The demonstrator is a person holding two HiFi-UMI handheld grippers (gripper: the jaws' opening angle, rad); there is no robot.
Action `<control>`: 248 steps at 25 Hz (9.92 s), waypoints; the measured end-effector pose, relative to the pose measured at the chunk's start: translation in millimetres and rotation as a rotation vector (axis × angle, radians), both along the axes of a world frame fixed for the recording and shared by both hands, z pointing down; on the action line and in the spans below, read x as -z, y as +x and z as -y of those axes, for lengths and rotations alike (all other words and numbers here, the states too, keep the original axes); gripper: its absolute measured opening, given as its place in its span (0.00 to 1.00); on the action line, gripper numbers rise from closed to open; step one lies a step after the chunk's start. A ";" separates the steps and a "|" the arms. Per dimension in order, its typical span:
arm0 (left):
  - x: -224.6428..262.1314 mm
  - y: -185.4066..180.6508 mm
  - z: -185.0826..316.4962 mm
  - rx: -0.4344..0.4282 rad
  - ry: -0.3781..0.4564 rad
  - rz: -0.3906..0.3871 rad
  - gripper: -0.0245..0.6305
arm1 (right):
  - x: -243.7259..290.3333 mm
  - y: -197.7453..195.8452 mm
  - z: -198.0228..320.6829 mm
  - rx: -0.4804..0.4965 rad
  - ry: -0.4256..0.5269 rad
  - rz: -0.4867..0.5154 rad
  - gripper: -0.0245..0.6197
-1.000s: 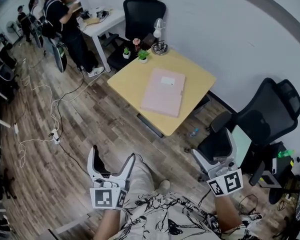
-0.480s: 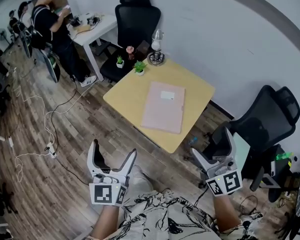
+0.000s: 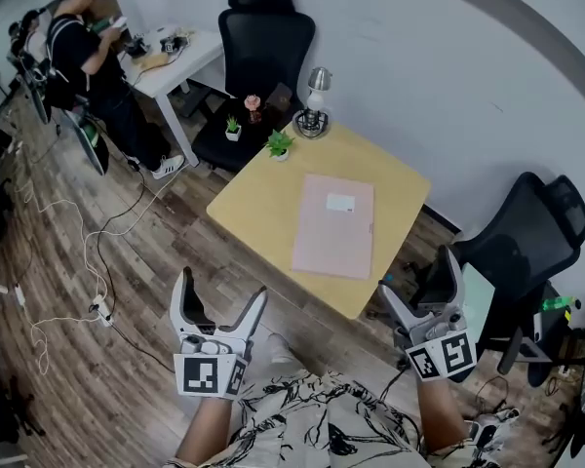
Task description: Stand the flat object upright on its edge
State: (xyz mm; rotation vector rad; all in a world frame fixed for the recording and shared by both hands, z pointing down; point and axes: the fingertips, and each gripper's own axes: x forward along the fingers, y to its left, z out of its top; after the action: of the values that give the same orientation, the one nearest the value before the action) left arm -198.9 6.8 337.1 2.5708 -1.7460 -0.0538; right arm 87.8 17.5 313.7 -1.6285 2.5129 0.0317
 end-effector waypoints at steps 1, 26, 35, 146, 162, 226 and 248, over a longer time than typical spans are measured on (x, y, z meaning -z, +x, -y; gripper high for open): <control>0.2 -5.7 7.4 -0.004 -0.001 0.001 0.87 | 0.1 -4.8 5.7 -0.006 0.000 -0.001 0.87; -31.8 -58.0 104.0 -0.091 -0.061 0.024 0.87 | -24.8 -50.2 87.5 -0.107 -0.057 0.012 0.87; -36.9 -30.8 165.9 -0.135 -0.097 0.027 0.87 | -32.3 -25.5 147.3 -0.149 -0.067 0.041 0.87; -239.0 206.7 353.0 -0.831 -0.701 0.259 0.50 | -262.3 53.2 272.4 -0.418 -0.736 0.216 0.62; -196.7 205.2 368.7 -0.900 -0.376 0.385 0.50 | -210.7 39.1 271.0 -0.547 -0.538 -0.031 0.58; -213.2 234.0 390.3 -0.928 -0.357 0.359 0.51 | -230.9 66.8 290.8 -0.571 -0.562 -0.141 0.59; -211.5 229.4 396.0 -0.920 -0.352 0.333 0.54 | -236.5 65.8 286.3 -0.554 -0.574 -0.129 0.60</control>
State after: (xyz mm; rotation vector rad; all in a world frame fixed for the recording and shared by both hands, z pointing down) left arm 30.5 -389.2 548.7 2.8993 -0.3893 0.6555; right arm 153.6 -268.8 550.1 -2.5701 2.1797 -0.5881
